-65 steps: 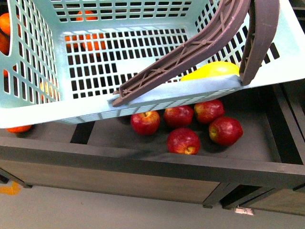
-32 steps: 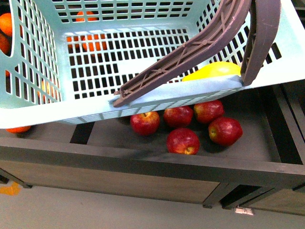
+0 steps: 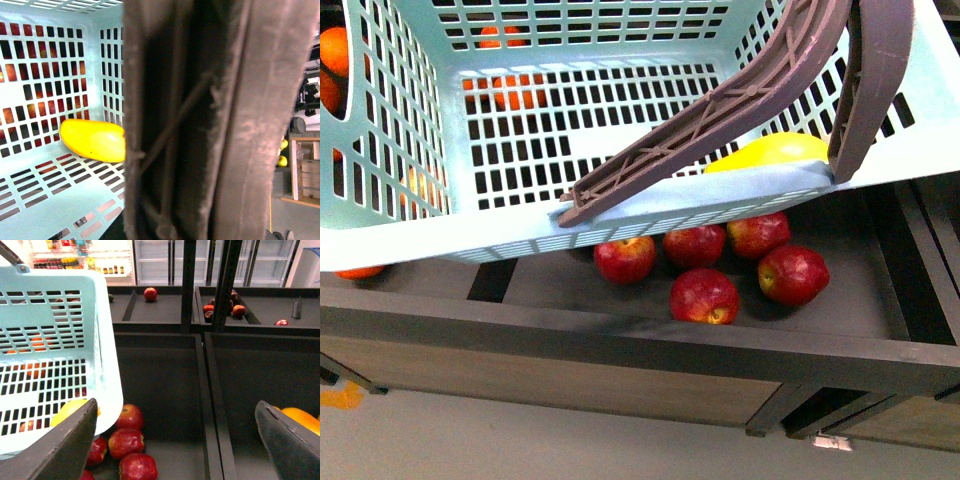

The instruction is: Pick mango and avocado into basket

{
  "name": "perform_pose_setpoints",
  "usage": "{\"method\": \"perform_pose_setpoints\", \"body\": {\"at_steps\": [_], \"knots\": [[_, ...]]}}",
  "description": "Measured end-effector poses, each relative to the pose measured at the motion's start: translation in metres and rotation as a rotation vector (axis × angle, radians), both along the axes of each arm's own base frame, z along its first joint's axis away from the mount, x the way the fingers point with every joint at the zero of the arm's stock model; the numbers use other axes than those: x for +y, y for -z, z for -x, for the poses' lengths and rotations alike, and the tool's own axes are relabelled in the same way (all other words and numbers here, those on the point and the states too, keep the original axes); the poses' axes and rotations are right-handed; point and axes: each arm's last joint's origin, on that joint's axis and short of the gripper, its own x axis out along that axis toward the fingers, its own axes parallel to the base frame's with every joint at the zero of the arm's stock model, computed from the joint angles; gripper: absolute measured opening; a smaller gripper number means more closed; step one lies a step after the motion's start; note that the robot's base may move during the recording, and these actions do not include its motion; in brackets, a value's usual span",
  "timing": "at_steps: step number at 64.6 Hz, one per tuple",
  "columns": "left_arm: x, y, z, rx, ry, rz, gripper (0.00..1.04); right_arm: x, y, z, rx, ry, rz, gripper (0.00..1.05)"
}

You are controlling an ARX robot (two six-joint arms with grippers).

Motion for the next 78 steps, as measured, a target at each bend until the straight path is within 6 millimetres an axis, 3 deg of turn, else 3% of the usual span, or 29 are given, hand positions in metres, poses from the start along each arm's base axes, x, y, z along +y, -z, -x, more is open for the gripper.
{"method": "perform_pose_setpoints", "body": {"at_steps": [78], "knots": [[-0.0003,-0.0001,0.0003,0.0,0.003,0.001,0.14,-0.0003,-0.0001,0.0001,-0.001,0.003,0.0,0.96]]}}
